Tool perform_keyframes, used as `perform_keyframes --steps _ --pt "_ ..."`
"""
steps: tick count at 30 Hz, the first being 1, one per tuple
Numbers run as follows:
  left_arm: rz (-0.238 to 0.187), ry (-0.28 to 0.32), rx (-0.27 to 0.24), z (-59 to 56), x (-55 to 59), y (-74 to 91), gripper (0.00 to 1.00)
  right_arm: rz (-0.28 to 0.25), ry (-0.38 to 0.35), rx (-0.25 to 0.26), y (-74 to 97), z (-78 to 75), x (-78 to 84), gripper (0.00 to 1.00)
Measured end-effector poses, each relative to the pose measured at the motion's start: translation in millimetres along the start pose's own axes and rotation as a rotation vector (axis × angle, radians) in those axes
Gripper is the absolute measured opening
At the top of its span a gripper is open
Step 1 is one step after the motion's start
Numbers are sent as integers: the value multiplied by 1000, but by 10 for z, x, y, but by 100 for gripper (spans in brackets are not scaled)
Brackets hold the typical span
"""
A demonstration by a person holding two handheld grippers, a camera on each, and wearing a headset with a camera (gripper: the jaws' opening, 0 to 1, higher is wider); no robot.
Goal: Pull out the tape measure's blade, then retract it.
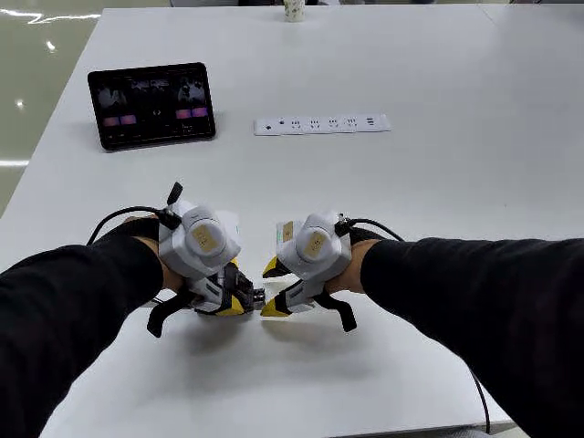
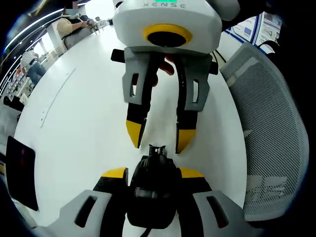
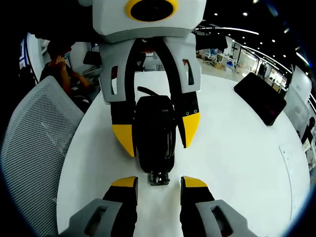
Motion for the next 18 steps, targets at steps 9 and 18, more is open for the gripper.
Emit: perform_keyframes --steps 9,18 --pt "-8 7 4 21 13 -9 33 52 48 1 -101 -16 25 13" --pt "-15 9 13 24 17 -7 33 58 -3 -9 -125 -18 32 12"
Point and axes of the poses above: the centre of the closed fingertips' face, and the gripper's own axes: y roughly backward along the fingers, z roughly to its left, x roughly out of its underside, the point moved 7 cm from there along y, roughly backward along the fingers, and after that the axes turned 10 degrees about -z, right-handed, at the moved point
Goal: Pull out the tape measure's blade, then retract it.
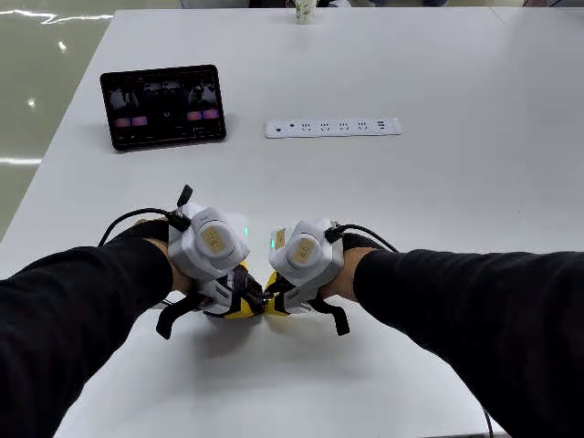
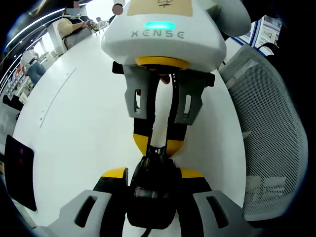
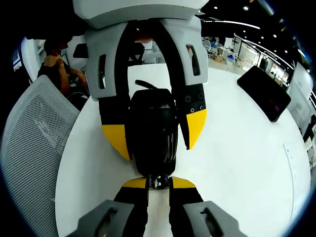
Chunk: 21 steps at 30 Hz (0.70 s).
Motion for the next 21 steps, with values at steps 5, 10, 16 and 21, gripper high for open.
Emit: perform_keyframes --steps 5,10,16,21 --pt "3 0 -4 -4 -1 2 33 -39 -46 8 26 -1 19 12" --pt "7 4 2 -4 -6 4 33 -13 29 -11 21 -2 -4 12" --pt "5 9 16 12 -4 4 33 -19 41 -10 34 -2 9 11" --pt "4 -1 20 10 -5 7 33 -22 38 -8 49 2 16 11"
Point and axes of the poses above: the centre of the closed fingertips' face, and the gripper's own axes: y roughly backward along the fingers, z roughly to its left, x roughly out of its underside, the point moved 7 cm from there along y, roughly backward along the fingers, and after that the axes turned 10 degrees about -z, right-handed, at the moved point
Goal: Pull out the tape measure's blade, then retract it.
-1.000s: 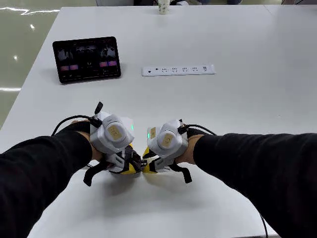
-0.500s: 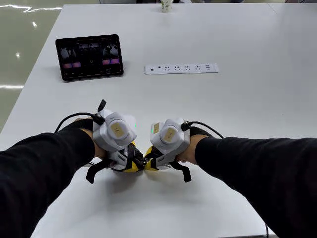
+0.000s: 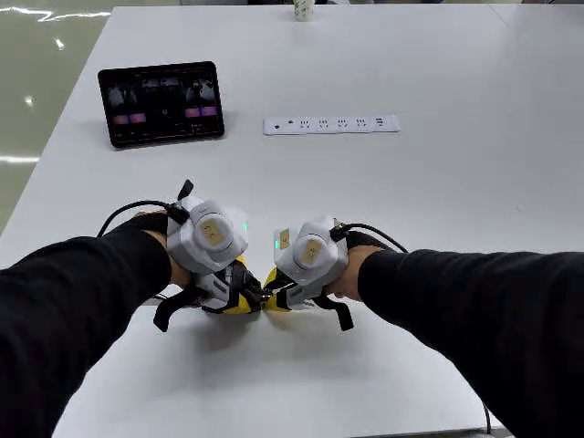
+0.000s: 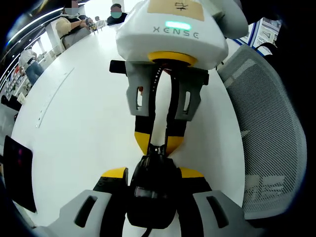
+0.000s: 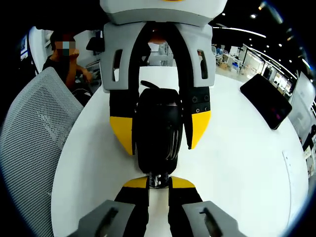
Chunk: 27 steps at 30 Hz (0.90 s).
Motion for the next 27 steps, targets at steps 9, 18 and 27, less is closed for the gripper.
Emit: perform_keyframes --steps 9,18,27 --pt "4 -33 2 -23 -7 2 33 7 -30 -10 2 9 9 11" --pt "10 -107 6 -30 6 8 33 5 -44 -11 1 6 14 11" --pt "1 -113 15 -7 14 73 32 4 -48 -6 -4 4 12 11"
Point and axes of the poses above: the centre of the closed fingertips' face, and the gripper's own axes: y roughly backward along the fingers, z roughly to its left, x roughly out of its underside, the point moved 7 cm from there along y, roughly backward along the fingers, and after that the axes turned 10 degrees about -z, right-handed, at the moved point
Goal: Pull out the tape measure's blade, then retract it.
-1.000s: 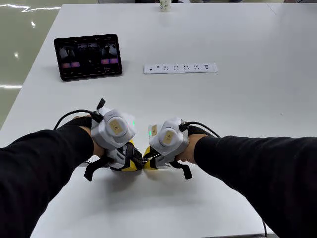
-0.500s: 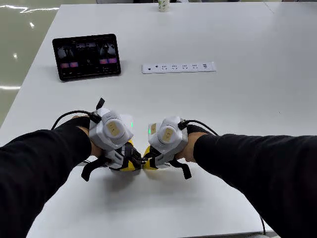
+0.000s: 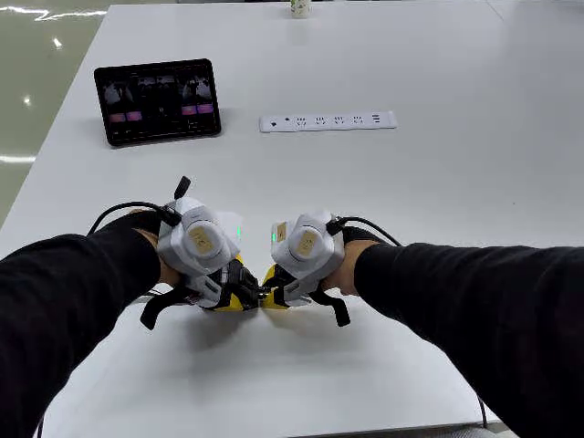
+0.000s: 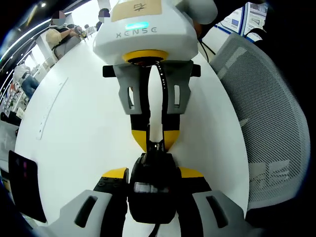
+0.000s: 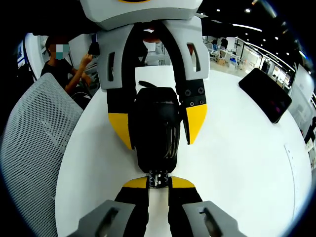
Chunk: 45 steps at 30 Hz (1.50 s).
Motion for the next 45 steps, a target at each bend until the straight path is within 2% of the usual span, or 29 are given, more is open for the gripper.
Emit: perform_keyframes --steps 3,5,7,12,20,31,45 --pt "-2 16 0 16 24 49 32 2 2 3 0 -5 0 11" --pt "-1 5 1 -5 29 53 31 5 12 4 -3 -4 -1 11" --pt "5 -14 -2 -6 32 41 31 5 9 5 -1 -4 0 11" --pt "30 2 -10 -7 18 39 30 2 3 4 3 -8 6 11" --pt "0 43 -22 -2 38 39 30 11 9 4 58 -13 46 11" --pt "6 37 -24 4 37 32 30 15 8 -2 99 -17 58 11" --pt "1 57 -29 19 38 34 30 27 -6 -4 179 -47 123 11"
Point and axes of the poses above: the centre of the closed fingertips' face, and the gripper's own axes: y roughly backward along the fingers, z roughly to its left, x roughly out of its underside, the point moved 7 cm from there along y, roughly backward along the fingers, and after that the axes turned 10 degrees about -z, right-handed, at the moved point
